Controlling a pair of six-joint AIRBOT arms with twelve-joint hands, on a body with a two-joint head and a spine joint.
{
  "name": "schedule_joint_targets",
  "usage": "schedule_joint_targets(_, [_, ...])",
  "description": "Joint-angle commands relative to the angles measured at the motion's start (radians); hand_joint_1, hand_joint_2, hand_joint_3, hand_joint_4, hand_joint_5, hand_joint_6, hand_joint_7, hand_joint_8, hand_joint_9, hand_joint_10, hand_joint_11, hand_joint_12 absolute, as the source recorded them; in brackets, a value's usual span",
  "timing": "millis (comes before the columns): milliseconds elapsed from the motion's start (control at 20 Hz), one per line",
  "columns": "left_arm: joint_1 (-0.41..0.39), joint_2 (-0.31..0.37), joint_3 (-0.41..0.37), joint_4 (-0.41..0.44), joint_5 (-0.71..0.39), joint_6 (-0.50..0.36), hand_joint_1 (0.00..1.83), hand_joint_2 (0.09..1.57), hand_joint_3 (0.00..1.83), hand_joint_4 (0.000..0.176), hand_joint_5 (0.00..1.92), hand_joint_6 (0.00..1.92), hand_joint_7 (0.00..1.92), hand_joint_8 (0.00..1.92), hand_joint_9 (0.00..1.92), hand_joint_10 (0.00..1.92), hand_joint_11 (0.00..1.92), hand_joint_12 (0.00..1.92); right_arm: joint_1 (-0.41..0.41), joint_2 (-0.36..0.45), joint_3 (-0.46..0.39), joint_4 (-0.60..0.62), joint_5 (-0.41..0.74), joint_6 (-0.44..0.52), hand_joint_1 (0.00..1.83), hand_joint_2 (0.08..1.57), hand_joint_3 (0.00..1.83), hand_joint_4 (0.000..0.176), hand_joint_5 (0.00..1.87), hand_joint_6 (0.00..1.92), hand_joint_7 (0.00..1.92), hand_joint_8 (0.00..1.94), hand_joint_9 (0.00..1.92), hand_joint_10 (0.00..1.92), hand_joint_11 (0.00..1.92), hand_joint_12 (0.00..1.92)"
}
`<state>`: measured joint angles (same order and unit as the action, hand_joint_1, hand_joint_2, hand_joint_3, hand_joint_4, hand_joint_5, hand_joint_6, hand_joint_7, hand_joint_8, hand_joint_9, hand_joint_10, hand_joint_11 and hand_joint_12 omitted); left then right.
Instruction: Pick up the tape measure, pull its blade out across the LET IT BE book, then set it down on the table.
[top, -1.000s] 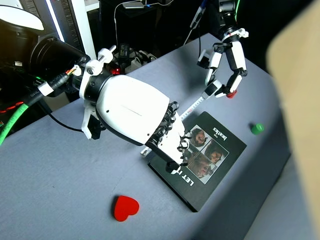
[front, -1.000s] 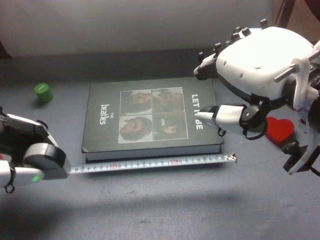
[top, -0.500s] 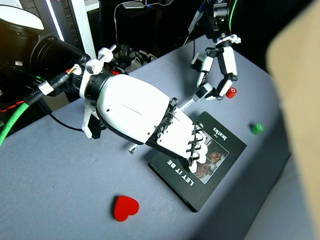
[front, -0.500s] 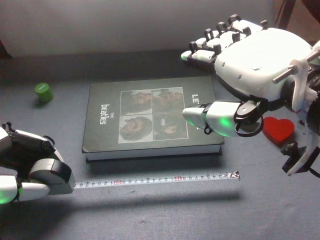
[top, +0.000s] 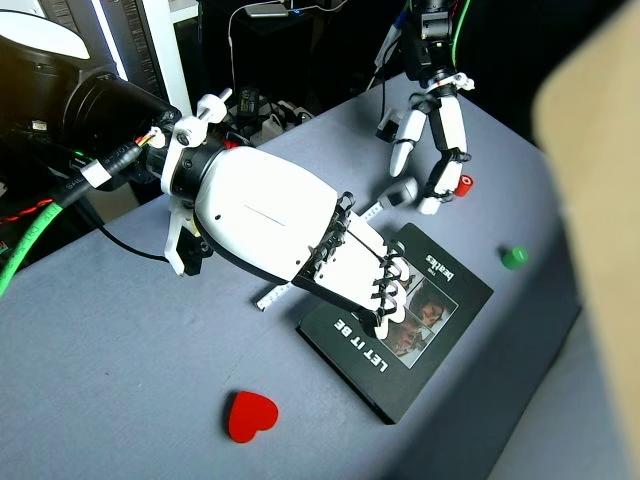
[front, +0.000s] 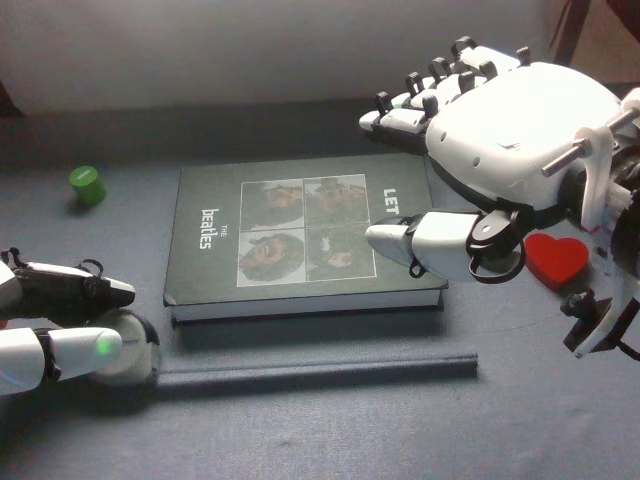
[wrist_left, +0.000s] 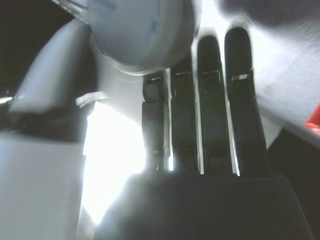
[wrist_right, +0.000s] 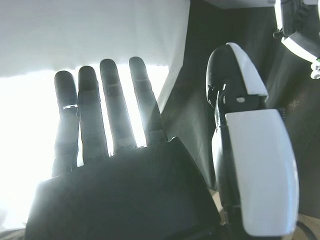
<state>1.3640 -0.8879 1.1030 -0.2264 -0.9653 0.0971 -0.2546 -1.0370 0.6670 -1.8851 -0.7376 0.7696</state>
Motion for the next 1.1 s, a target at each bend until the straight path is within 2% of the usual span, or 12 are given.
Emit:
schedule_joint_targets(0, [0.000,-0.006,0.001,-0.016,-0.109,-0.007,0.47,1.05,0.00,0.000,0.57,0.00,0.55,0.00,0.52,0.00,0.28,0.82,0.008,0.004,-0.005,-0.073,-0.043,0.004,0.26,1.15,0.00,0.057,0.30,0.00,0.27,0.00,0.25,0.01,0.00,0.87])
schedule_joint_targets(400, [-0.052,0.047,0.029,-0.014,-0.048,-0.006,0.42,1.00,0.00,0.000,0.51,0.00,0.48,0.01,0.46,0.01,0.23,0.79,0.007,0.004,-0.007,-0.074,-0.036,0.004,0.24,1.17,0.00,0.055,0.33,0.01,0.29,0.01,0.26,0.01,0.00,0.88])
schedule_joint_targets(600, [-0.249,0.110,0.001,0.027,0.135,0.102,0.38,1.01,0.00,0.000,0.53,0.01,0.46,0.00,0.44,0.00,0.21,0.78,0.006,0.007,-0.015,-0.071,-0.039,0.004,0.26,1.17,0.00,0.049,0.42,0.02,0.41,0.02,0.34,0.02,0.04,0.93])
schedule_joint_targets(650, [-0.310,0.123,-0.013,0.027,0.192,0.140,0.42,1.07,0.00,0.000,0.64,0.01,0.64,0.02,0.60,0.04,0.34,0.89,0.007,0.010,-0.021,-0.064,-0.040,0.004,0.26,1.18,0.00,0.022,0.53,0.01,0.56,0.02,0.49,0.03,0.15,1.01])
schedule_joint_targets(700, [-0.382,0.135,-0.027,0.027,0.249,0.193,0.42,1.07,0.00,0.000,0.64,0.01,0.64,0.02,0.60,0.04,0.34,0.89,0.008,0.011,-0.026,-0.054,-0.040,0.004,0.26,1.18,0.00,0.022,0.53,0.01,0.56,0.02,0.49,0.03,0.15,1.01])
schedule_joint_targets(750, [-0.463,0.141,-0.039,0.027,0.317,0.257,0.52,1.12,0.00,0.000,0.71,0.02,0.71,0.04,0.70,0.10,0.41,1.11,0.008,0.012,-0.029,-0.047,-0.040,0.004,0.31,1.18,0.00,0.000,0.64,0.02,0.69,0.04,0.62,0.07,0.30,1.10])
schedule_joint_targets(800, [-0.542,0.144,-0.049,0.025,0.379,0.317,0.66,1.16,0.00,0.000,0.81,0.04,0.72,0.28,0.53,0.88,0.48,1.40,0.006,0.013,-0.031,-0.046,-0.043,0.003,0.41,1.17,0.00,0.000,0.81,0.05,0.83,0.16,0.67,0.58,0.49,1.32])
schedule_joint_targets(850, [-0.629,0.144,-0.060,0.009,0.454,0.408,0.85,1.22,0.00,0.124,0.74,1.10,0.58,0.96,0.42,1.66,0.55,1.64,0.005,0.012,-0.032,-0.045,-0.052,0.001,0.53,1.15,0.00,0.000,0.80,0.45,0.77,0.80,0.73,1.30,0.75,1.66])
schedule_joint_targets(900, [-0.691,0.143,-0.068,-0.009,0.518,0.481,0.87,1.25,0.00,0.166,0.70,1.39,0.50,1.65,0.54,1.87,0.64,1.86,0.003,0.011,-0.033,-0.039,-0.063,-0.004,0.65,1.13,0.00,0.000,0.74,1.13,0.72,1.46,0.87,1.80,1.04,1.87])
schedule_joint_targets(950, [-0.775,0.137,-0.077,-0.038,0.598,0.614,0.91,1.17,0.00,0.000,0.64,1.88,0.85,1.91,0.95,1.92,0.96,1.92,0.004,0.008,-0.036,-0.015,-0.081,-0.028,0.82,1.12,0.00,0.000,0.76,1.89,0.83,1.92,1.15,1.92,1.49,1.92])
schedule_joint_targets(1000, [-0.823,0.128,-0.080,-0.074,0.635,0.731,0.91,1.17,0.00,0.000,0.77,1.91,0.97,1.92,1.08,1.92,1.10,1.92,0.005,0.005,-0.039,0.005,-0.096,-0.053,0.85,1.14,0.00,0.000,0.88,1.91,1.02,1.94,1.34,1.92,1.64,1.92])
schedule_joint_targets(1050, [-0.877,0.120,-0.090,-0.204,0.674,0.912,0.91,1.17,0.00,0.000,0.77,1.91,0.97,1.92,1.08,1.92,1.10,1.92,0.004,0.001,-0.045,0.022,-0.115,-0.075,0.85,1.14,0.00,0.000,0.88,1.91,1.02,1.94,1.34,1.92,1.64,1.92])
